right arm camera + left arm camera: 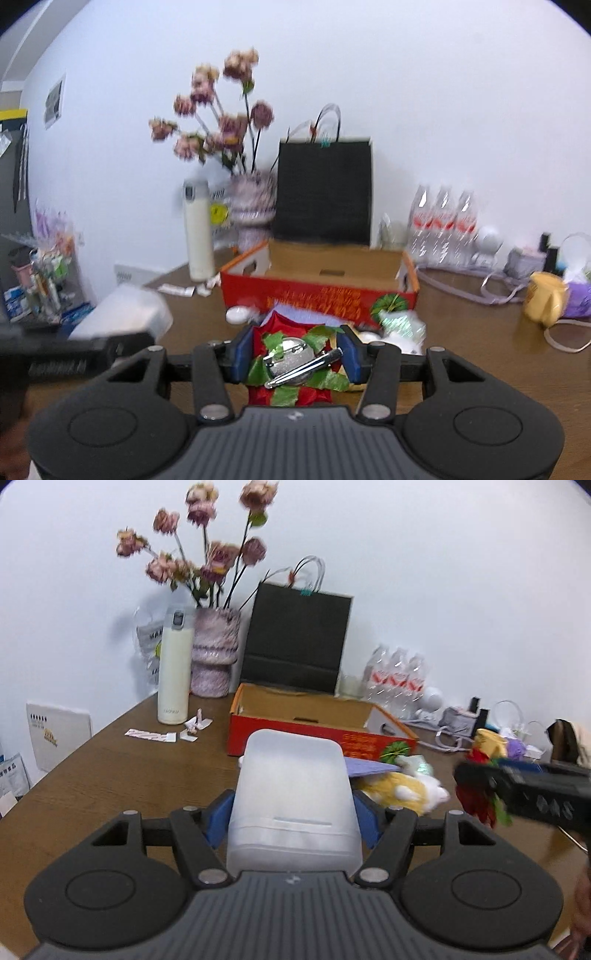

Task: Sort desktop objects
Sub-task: 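Grasp the red rose brooch with the right tool while the left tool grasps the white container, then lower the white container and rose brooch into the box and open both tools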

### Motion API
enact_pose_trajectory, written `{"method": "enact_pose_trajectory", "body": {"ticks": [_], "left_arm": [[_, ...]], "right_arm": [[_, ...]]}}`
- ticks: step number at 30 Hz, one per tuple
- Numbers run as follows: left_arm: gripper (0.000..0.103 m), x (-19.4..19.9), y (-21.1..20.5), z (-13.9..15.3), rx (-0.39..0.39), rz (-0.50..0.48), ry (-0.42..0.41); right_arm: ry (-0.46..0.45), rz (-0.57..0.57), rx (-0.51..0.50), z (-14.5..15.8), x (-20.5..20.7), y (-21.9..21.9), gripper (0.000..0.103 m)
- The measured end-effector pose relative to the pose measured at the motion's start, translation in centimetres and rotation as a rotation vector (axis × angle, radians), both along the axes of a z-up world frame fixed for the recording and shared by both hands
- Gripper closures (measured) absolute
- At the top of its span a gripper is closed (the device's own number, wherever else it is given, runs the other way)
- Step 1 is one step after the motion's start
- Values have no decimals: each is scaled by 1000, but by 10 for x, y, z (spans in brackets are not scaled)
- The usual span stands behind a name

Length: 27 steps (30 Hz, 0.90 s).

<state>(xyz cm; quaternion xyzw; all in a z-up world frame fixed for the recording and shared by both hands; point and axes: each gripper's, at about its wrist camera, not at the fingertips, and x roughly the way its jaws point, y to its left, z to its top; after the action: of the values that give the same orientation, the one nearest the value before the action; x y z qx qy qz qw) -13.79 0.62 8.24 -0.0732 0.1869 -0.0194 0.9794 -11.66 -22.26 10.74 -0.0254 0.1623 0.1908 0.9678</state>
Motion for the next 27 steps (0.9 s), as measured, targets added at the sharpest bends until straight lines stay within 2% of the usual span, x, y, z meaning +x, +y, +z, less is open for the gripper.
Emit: {"method": "enact_pose_trajectory", "body": {"ticks": [3,5,9,15,22,25,27], "left_arm": [[35,-17,-15,3,33,-5,-29],[35,-17,-18,8,23,-4,-41],[35,10,-17,19,21,-5,-58],[35,103,-6,43,11,5,-56],[35,238,17,70,27,79,-84],[35,286,25,66,41,99,-58],[35,327,24,60,63,90,7]], "right_arm": [[-41,-22,15,4,-14,-6,56],[-48,-28,25,6,-16,-9,56],[-40,-52,46,10,1,-15,56],[-14,-60,63,24,75,-8,56],[-30,-94,58,58,200,1,56],[-16,-102,48,64,251,2,56],[14,-90,48,64,289,5,56]]}}
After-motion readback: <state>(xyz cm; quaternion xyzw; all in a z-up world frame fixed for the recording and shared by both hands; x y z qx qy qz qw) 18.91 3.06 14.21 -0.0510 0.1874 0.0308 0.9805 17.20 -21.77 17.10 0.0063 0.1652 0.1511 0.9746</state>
